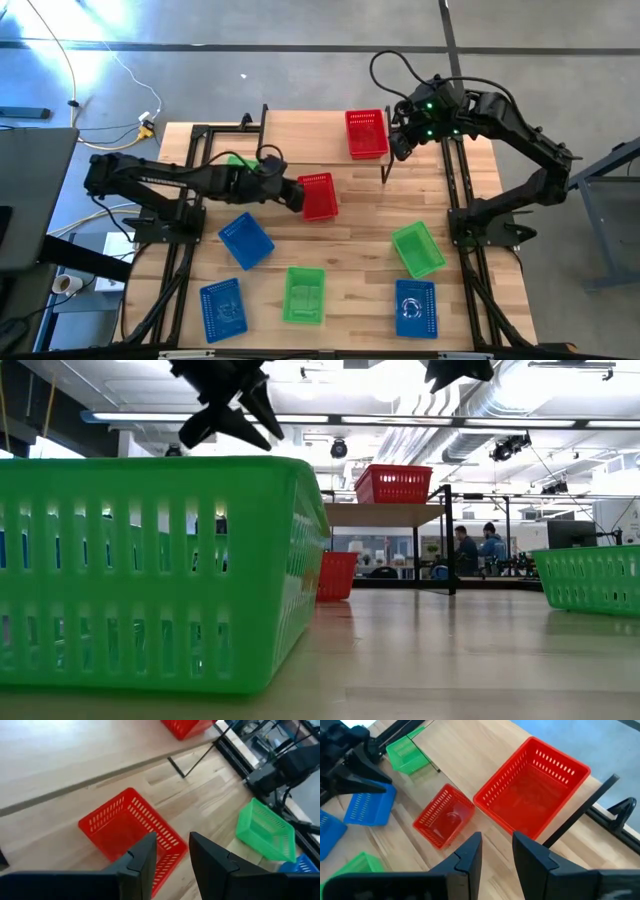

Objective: Stack baskets on shelf by color
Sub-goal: Stack the red basket on top of the stacked red baskets on the shelf

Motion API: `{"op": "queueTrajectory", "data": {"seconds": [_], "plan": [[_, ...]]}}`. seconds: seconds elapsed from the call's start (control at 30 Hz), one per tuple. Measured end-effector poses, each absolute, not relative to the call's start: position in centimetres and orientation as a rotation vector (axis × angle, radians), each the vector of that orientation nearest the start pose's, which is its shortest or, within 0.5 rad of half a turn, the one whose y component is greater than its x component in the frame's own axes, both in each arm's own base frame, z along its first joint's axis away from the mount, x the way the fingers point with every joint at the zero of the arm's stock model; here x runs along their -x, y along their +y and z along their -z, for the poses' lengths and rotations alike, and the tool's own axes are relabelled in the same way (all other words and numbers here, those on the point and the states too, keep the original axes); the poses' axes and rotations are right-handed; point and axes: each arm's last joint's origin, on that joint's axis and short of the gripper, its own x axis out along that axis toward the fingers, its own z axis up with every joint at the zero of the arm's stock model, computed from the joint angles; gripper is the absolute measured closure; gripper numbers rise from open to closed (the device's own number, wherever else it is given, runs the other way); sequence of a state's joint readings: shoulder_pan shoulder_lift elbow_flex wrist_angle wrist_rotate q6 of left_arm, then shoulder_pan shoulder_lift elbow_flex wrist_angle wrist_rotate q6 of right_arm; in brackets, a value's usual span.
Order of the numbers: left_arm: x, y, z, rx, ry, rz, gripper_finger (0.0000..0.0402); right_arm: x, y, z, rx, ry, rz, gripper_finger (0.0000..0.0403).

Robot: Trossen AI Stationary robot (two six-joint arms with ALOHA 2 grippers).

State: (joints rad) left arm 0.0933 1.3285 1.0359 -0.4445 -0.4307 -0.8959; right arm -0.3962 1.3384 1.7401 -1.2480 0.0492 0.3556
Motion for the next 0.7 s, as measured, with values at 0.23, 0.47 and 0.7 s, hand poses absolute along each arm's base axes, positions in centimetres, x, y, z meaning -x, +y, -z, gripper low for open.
{"op": "queueTrajectory", "data": {"seconds": [0.23, 0.47, 0.7], "plan": [[-28.4, 3.9, -26.5, 0.797, 0.501, -0.862, 0.0295, -20.7, -8.8, -43.9, -0.452, 0.766, 0.555, 0.0306], [-29.7, 4.0, -24.0, 0.857, 0.55, -0.931, 0.0295, -20.7, -8.8, -43.9, -0.433, 0.771, 0.546, 0.0306], [-30.3, 4.0, -21.5, 0.886, 0.633, -1.018, 0.0295, -20.7, -8.8, -43.9, -0.433, 0.772, 0.547, 0.0306]]}}
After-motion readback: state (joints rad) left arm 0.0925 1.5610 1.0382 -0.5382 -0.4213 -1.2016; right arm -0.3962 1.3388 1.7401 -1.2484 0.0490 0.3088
